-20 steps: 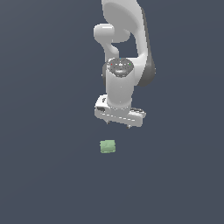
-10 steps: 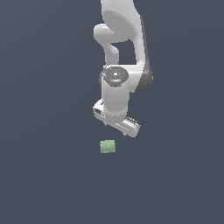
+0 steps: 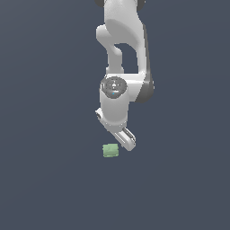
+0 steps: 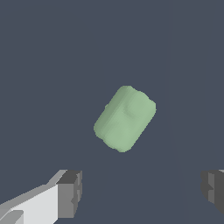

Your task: Pick up the object and move it to a goal position.

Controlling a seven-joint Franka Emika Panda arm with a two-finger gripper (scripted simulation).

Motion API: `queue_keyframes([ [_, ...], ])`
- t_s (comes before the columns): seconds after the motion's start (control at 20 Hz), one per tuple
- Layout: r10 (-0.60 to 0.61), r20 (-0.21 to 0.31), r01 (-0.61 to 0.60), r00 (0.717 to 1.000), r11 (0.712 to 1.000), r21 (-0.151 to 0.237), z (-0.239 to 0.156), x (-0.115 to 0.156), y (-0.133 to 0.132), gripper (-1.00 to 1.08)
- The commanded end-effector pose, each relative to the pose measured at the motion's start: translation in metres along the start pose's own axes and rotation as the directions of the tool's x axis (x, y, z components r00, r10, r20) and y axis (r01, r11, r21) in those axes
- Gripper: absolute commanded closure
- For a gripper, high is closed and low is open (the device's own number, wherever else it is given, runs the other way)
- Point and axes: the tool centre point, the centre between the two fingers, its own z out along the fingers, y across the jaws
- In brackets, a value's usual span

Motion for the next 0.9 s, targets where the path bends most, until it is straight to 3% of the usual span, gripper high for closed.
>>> queue_keyframes([
  [0.0,0.075,-0.001,-0.075,0.997,0.997,-0.001,0.004,0.005,-0.001,-0.92],
  [0.3,0.249,-0.005,-0.249,0.969,0.969,-0.003,0.014,0.016,-0.002,-0.92],
  [0.85,0.492,-0.016,-0.492,0.871,0.871,-0.002,0.030,0.031,-0.003,-0.92],
])
